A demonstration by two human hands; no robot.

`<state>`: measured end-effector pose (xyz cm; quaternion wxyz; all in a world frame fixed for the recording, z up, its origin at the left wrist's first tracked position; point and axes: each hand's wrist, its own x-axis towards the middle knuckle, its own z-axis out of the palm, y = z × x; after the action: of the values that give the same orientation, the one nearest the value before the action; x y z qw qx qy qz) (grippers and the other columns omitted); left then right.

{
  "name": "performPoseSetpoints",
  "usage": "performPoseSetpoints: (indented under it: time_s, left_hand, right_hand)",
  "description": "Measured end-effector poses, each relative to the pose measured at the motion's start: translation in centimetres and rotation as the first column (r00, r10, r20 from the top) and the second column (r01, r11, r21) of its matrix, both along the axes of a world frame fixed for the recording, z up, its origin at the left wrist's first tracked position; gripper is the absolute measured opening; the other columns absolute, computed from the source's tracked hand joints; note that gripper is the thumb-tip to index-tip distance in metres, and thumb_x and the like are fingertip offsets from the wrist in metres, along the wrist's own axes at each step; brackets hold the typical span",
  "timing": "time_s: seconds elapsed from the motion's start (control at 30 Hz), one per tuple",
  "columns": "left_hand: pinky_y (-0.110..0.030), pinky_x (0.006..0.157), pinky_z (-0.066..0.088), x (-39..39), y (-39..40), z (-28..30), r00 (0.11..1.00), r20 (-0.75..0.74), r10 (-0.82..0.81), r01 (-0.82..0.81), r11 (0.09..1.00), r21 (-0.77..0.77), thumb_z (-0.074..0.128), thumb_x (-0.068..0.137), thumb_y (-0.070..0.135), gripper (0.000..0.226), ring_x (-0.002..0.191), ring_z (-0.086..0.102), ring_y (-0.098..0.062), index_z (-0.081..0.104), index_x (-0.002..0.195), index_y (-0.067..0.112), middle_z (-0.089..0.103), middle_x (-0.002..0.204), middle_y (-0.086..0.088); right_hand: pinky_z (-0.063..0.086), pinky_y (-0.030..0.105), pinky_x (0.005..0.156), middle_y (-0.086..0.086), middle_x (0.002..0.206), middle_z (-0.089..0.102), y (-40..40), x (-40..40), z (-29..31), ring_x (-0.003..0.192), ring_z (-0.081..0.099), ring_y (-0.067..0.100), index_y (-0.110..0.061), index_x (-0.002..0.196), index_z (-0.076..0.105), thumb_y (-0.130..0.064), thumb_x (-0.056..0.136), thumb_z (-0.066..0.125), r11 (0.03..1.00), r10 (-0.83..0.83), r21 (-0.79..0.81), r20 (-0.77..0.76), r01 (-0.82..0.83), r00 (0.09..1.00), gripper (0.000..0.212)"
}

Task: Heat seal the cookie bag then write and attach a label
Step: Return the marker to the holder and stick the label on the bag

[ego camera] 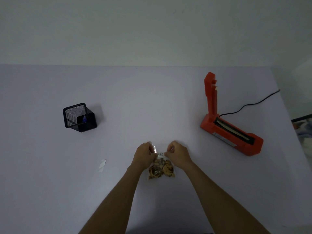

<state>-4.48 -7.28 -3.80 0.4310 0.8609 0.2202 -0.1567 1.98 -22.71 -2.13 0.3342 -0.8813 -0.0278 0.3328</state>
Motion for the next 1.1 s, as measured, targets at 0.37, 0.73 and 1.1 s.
performPoseSetpoints:
  time_s: [0.37,0.73,1.1]
  left_hand:
    - [-0.022,0.05,0.032,0.5,-0.8,0.6,0.995,-0.082,0.052,-0.05,0.999,0.022,0.072,0.071,0.02,0.03,0.061,0.043,-0.012,0.042,0.067,0.016,0.048,0.068,0.001]
    - [-0.026,0.063,0.042,0.1,-0.9,1.2,0.996,-0.063,0.07,-0.067,0.997,0.047,0.066,0.082,0.028,0.02,0.074,0.055,-0.017,0.054,0.08,0.012,0.059,0.079,-0.003]
    - [-0.038,0.105,0.042,-9.2,-1.8,1.4,0.898,0.211,-0.386,0.241,0.833,0.498,0.03,0.097,0.045,0.052,0.121,0.056,-0.023,0.052,0.13,0.011,0.057,0.132,-0.007]
  right_hand:
    - [0.042,0.02,0.056,-0.003,0.076,0.056,-0.1,0.1,0.5,0.071,0.054,0.014,-0.014,0.083,0.056,-0.008,0.075,0.068,1.0,0.013,0.0,-0.061,-0.013,0.998,0.016]
    - [0.043,0.023,0.067,-0.004,0.077,0.056,0.2,0.3,0.4,0.079,0.056,0.016,-0.014,0.081,0.057,-0.012,0.084,0.067,0.999,0.014,-0.031,-0.027,-0.015,1.0,0.011]
    - [0.033,0.026,0.109,0.001,0.137,0.054,-5.0,-6.2,2.1,0.131,0.046,0.017,-0.012,0.132,0.054,-0.033,0.097,0.047,0.986,0.14,0.023,0.445,-0.168,0.884,0.042]
